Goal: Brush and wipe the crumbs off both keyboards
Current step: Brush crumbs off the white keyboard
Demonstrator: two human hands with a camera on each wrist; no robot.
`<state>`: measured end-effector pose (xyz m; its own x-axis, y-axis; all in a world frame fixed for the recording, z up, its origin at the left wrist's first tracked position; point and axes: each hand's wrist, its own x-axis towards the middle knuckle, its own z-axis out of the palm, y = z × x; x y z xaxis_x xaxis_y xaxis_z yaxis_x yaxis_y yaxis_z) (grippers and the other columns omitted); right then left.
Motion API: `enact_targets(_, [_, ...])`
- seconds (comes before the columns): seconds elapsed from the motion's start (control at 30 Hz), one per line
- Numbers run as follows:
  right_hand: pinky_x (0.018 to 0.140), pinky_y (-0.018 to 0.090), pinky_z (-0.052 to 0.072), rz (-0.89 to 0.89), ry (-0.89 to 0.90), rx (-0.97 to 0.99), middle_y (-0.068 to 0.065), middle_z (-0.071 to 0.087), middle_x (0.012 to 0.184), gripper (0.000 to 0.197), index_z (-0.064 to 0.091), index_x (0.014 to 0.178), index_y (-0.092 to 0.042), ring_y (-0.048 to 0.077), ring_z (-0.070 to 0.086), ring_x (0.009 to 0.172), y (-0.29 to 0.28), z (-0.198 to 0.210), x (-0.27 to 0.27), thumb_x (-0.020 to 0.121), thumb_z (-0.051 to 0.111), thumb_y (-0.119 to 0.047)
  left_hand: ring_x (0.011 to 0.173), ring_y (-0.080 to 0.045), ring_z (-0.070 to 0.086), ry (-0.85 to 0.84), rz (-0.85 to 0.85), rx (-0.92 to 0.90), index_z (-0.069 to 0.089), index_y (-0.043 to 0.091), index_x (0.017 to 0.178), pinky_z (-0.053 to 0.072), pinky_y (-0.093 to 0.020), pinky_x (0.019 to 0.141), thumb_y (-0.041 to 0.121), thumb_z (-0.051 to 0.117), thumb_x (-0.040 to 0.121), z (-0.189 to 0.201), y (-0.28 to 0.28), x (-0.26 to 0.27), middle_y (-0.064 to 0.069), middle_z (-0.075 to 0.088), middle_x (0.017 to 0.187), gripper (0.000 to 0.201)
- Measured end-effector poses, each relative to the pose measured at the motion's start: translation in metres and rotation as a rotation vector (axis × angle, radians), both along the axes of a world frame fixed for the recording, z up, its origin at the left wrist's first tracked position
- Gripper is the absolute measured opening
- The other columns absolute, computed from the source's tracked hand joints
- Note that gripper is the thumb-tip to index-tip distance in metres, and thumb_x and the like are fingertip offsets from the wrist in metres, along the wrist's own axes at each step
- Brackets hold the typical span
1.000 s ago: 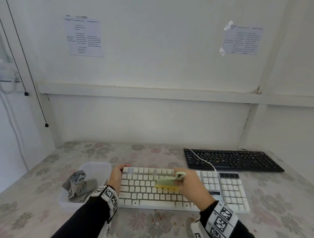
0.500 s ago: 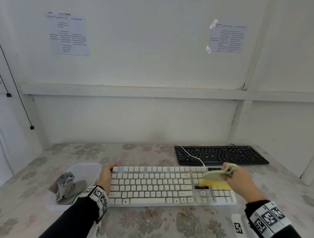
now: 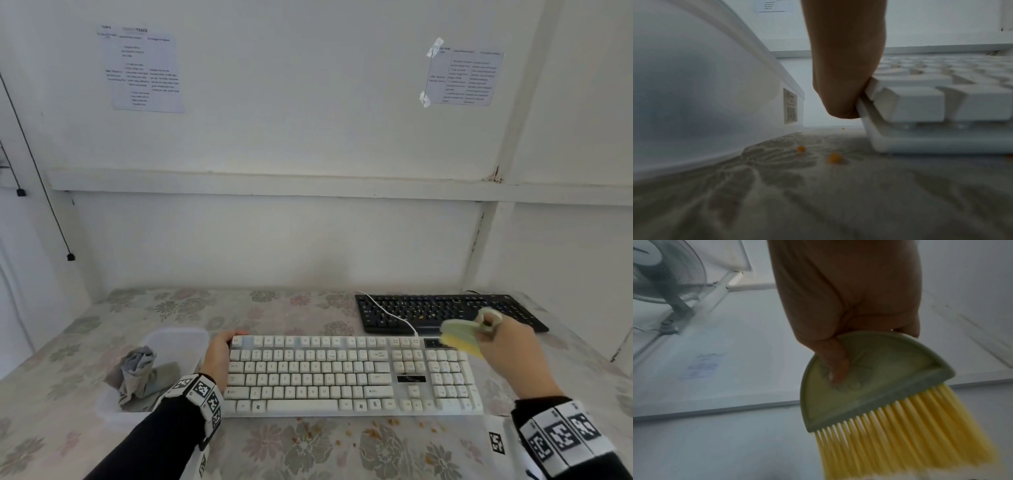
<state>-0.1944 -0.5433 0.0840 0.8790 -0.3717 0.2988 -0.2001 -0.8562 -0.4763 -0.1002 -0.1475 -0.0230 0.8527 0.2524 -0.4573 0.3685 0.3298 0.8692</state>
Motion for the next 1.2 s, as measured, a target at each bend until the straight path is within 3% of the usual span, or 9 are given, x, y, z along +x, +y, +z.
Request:
enact_targets(0.13, [0.046,0.013,0.038,0.336,-0.087,0.132,-0.001,0.059,0.069,0.012,0.059,0.076,-0.013,0.005,0.050,0.058,0.069,0.003,0.011,0.084,0.063,-0.004,0.051,-0.029,0.056,0.005,0.004,-0.003,0.062,0.015,0.058,0.049,-0.036,0.063,0.029,0.049,0.086,0.001,-0.001,0.000,-0.011,0.058,0.055,0.034])
enact_targets(0.27, [0.054,0.007,0.043,0.704,0.013,0.242,-0.017,0.053,0.075,0.034,0.048,0.070,-0.035,-0.006,0.049,0.063,0.152,-0.008,0.016,0.087,0.061,-0.009,0.045,-0.027,0.053,-0.002,0.006,0.002,0.060,0.015,0.055,0.047,-0.032,0.058,0.028,0.048,0.086,0.001,-0.001,-0.002,-0.009,0.054,0.051,0.036])
enact_targets(0.47, [0.064,0.009,0.035,0.978,0.072,0.144,-0.006,0.051,0.085,0.016,0.051,0.083,-0.018,0.008,0.046,0.073,0.229,-0.031,0.018,0.090,0.049,-0.004,0.056,-0.025,0.054,-0.084,-0.001,0.029,0.062,0.009,0.069,0.043,-0.031,0.057,0.020,0.046,0.090,0.001,-0.001,0.002,-0.008,0.059,0.058,0.028])
enact_targets(0.63, [0.058,0.006,0.027,1.043,0.031,0.078,-0.012,0.040,0.073,0.023,0.039,0.080,-0.021,-0.003,0.036,0.065,0.249,-0.039,0.017,0.088,0.046,-0.001,0.039,-0.017,0.053,-0.081,0.011,-0.025,0.057,0.008,0.068,0.042,-0.026,0.049,0.014,0.046,0.090,0.001,0.000,0.006,-0.005,0.055,0.047,0.026])
enact_targets(0.77, [0.059,0.005,0.028,1.056,0.034,0.082,-0.009,0.043,0.076,0.022,0.043,0.082,-0.020,0.007,0.037,0.068,0.245,-0.038,0.020,0.087,0.048,0.000,0.048,-0.022,0.052,-0.065,0.003,-0.062,0.058,0.009,0.068,0.043,-0.027,0.051,0.015,0.050,0.088,0.002,0.002,0.005,-0.006,0.056,0.051,0.023])
enact_targets(0.9, [0.062,0.007,0.030,1.045,0.030,0.125,-0.010,0.045,0.075,0.004,0.052,0.086,-0.007,0.008,0.041,0.071,0.243,-0.039,0.021,0.088,0.052,-0.004,0.049,-0.023,0.052,-0.063,-0.004,-0.065,0.058,0.008,0.069,0.043,-0.028,0.050,0.017,0.048,0.089,0.001,0.002,0.005,-0.007,0.056,0.052,0.024])
enact_targets(1.07, [0.061,0.003,0.029,1.067,0.036,0.070,-0.007,0.053,0.084,0.008,0.053,0.091,-0.011,0.005,0.042,0.072,0.247,-0.040,0.019,0.089,0.049,-0.004,0.048,-0.023,0.051,-0.065,-0.014,-0.055,0.059,0.008,0.071,0.043,-0.027,0.050,0.017,0.046,0.090,0.002,0.000,0.004,-0.008,0.056,0.052,0.025])
enact_targets(1.13, [0.066,0.009,0.035,1.033,0.019,0.030,0.005,0.060,0.098,0.016,0.056,0.099,-0.010,0.014,0.047,0.082,0.246,-0.042,0.020,0.089,0.047,-0.002,0.050,-0.024,0.052,-0.074,-0.005,-0.038,0.061,0.008,0.073,0.044,-0.028,0.050,0.016,0.046,0.090,0.001,0.001,0.004,-0.009,0.058,0.054,0.024])
enact_targets(1.2, [0.076,0.027,0.045,0.995,0.019,-0.026,0.010,0.061,0.102,0.021,0.057,0.104,-0.009,0.023,0.053,0.089,0.244,-0.043,0.021,0.088,0.045,-0.002,0.050,-0.025,0.053,-0.075,0.003,-0.039,0.062,0.007,0.075,0.045,-0.028,0.051,0.017,0.046,0.089,0.000,0.001,0.003,-0.010,0.059,0.056,0.024])
